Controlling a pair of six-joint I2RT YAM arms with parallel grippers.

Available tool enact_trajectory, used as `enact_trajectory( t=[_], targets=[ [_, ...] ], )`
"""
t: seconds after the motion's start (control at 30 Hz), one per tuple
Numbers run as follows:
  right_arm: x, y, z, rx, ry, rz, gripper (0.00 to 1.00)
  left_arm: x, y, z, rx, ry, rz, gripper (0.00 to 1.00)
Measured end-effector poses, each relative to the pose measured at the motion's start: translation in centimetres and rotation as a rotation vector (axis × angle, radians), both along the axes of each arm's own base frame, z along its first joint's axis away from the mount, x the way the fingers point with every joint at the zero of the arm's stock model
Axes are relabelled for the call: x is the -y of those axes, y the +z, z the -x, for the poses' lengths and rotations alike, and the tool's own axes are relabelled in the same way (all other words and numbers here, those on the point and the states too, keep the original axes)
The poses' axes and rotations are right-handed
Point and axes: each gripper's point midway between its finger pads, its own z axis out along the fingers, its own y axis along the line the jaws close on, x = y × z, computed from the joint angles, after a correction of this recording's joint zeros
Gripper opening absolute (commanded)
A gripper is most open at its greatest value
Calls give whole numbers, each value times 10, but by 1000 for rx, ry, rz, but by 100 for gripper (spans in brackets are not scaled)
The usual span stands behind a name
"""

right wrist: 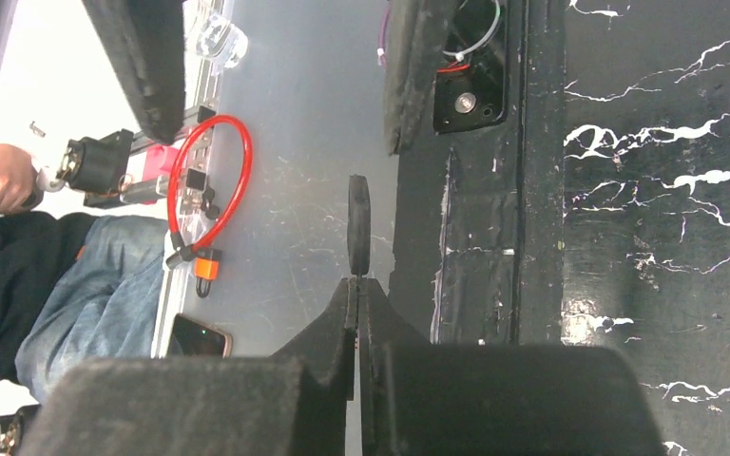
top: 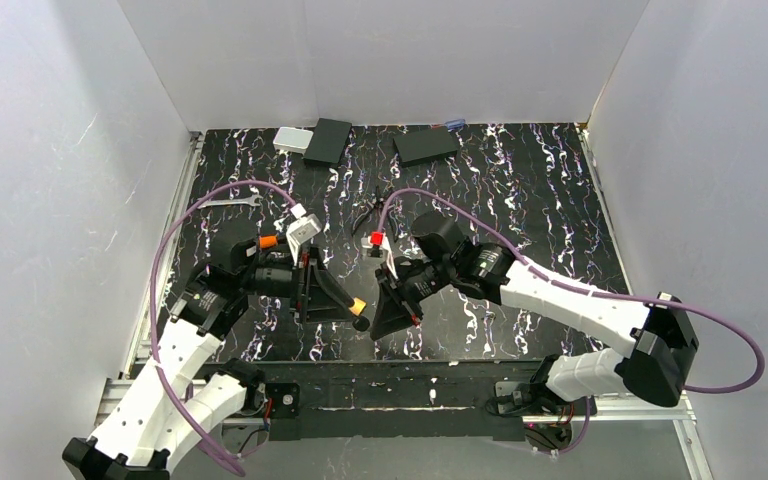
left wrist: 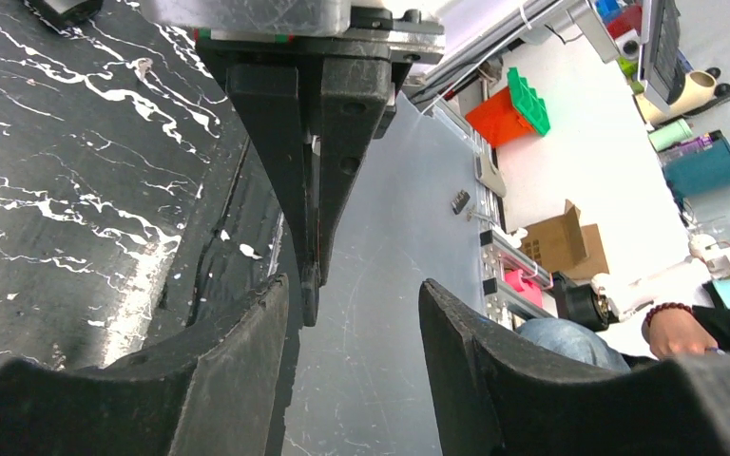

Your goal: Unlock with the key

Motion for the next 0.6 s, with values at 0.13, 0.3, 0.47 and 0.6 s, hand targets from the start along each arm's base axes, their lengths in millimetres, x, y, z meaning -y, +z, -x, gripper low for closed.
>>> enact_trajectory(
  t=[0.13, 0.3, 0.47, 0.6],
  targets=[
    [1, 7, 2, 13, 29, -9, 1, 2, 0, 6, 2, -33, 4, 49],
    [2, 9, 4, 16, 54, -14, 1, 5, -3, 9, 1, -59, -3, 45],
    [4, 4, 6, 7, 68, 7, 1, 8, -9, 10, -5, -73, -18, 42],
    [5, 5, 6, 8, 78, 14, 1, 9, -16, 11, -18, -72, -44, 39]
  ],
)
